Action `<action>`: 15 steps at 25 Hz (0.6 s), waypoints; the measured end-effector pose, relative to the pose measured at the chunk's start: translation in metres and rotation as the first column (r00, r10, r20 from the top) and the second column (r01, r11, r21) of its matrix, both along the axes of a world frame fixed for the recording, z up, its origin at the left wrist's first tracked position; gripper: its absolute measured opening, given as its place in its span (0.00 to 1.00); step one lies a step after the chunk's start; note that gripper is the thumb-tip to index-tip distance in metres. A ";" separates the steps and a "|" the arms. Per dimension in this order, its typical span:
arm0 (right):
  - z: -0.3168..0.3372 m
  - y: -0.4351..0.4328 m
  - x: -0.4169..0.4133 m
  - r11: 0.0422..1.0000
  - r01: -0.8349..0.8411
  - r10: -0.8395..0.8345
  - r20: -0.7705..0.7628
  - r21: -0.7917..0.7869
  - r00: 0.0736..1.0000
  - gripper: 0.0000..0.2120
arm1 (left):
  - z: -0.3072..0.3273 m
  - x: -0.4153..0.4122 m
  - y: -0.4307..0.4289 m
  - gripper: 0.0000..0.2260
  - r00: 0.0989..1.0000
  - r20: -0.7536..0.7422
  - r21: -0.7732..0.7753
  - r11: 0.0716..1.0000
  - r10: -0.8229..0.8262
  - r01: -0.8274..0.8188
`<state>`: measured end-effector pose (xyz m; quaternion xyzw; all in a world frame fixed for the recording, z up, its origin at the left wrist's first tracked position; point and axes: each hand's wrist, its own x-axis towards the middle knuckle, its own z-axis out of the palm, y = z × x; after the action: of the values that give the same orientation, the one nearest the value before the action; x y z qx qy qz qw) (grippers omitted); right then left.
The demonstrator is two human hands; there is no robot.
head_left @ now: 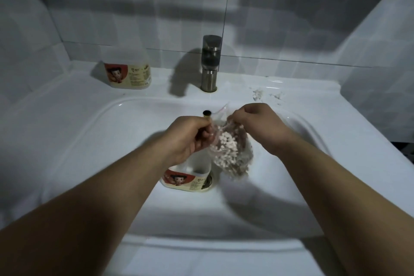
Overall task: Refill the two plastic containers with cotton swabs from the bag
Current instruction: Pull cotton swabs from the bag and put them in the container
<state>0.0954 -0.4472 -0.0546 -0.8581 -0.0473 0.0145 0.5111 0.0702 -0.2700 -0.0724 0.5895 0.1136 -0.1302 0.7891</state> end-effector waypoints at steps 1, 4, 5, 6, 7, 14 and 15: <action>0.002 -0.004 0.001 0.999 0.031 -0.031 0.002 -0.010 1.000 0.14 | 0.000 0.002 0.003 0.10 0.999 -0.005 0.026 0.999 0.036 -0.036; 0.005 -0.012 0.000 0.990 0.127 -0.125 0.049 -0.057 0.991 0.14 | -0.001 0.005 0.008 0.09 0.994 0.056 0.195 0.975 0.097 -0.106; 0.005 -0.012 -0.002 0.987 0.141 -0.135 0.076 -0.082 0.988 0.13 | -0.002 0.004 0.007 0.07 0.992 0.092 0.265 0.958 0.086 -0.108; 0.006 -0.011 -0.004 0.983 0.142 -0.131 0.103 -0.112 0.986 0.12 | -0.002 0.004 0.005 0.03 0.990 0.123 0.309 0.946 0.065 -0.100; 0.007 -0.009 -0.007 0.980 0.135 -0.117 0.121 -0.148 0.986 0.13 | -0.001 0.002 0.003 0.01 0.989 0.142 0.328 0.941 0.041 -0.086; 0.014 -0.009 -0.012 0.926 0.028 -0.007 0.059 -0.377 0.998 0.11 | 0.003 0.001 0.006 0.09 0.977 0.207 0.288 0.951 0.050 -0.110; 0.016 -0.012 -0.012 0.931 0.045 -0.027 0.053 -0.363 0.998 0.07 | 0.003 0.002 0.009 0.08 0.967 0.251 0.373 0.916 0.054 -0.148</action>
<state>0.0838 -0.4595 -0.0388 -0.9388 -0.0400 -0.0065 0.3422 0.0722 -0.2610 -0.0689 0.7387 0.0735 0.0068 0.6700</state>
